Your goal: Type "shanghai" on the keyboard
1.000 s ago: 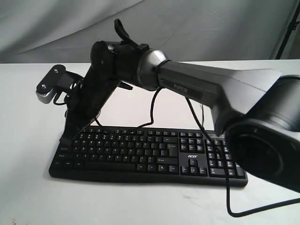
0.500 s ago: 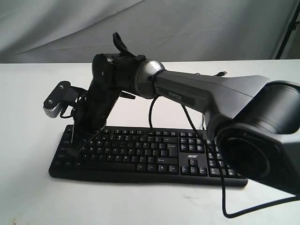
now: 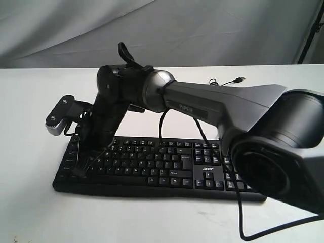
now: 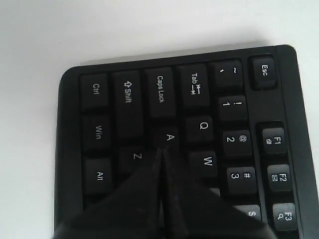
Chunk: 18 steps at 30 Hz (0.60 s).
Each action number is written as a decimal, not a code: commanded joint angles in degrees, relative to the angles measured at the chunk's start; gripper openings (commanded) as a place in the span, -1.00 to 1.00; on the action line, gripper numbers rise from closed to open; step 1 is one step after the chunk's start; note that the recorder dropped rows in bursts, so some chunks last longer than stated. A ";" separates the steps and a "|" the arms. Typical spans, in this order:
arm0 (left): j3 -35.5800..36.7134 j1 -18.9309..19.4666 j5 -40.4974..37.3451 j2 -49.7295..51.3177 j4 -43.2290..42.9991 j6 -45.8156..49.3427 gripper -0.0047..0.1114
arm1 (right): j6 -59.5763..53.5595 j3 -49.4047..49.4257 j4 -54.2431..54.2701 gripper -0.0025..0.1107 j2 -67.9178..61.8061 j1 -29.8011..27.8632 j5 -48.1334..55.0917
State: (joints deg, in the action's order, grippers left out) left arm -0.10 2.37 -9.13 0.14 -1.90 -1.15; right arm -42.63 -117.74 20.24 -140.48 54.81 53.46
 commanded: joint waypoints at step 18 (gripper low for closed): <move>0.10 -0.37 0.31 -0.14 0.11 -0.15 -0.92 | -1.27 1.37 -0.18 -0.96 -0.33 0.08 -2.67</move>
State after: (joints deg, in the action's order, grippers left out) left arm -0.10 2.37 -9.13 0.14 -1.90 -1.15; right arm -43.50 -116.54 20.24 -140.48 54.81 51.38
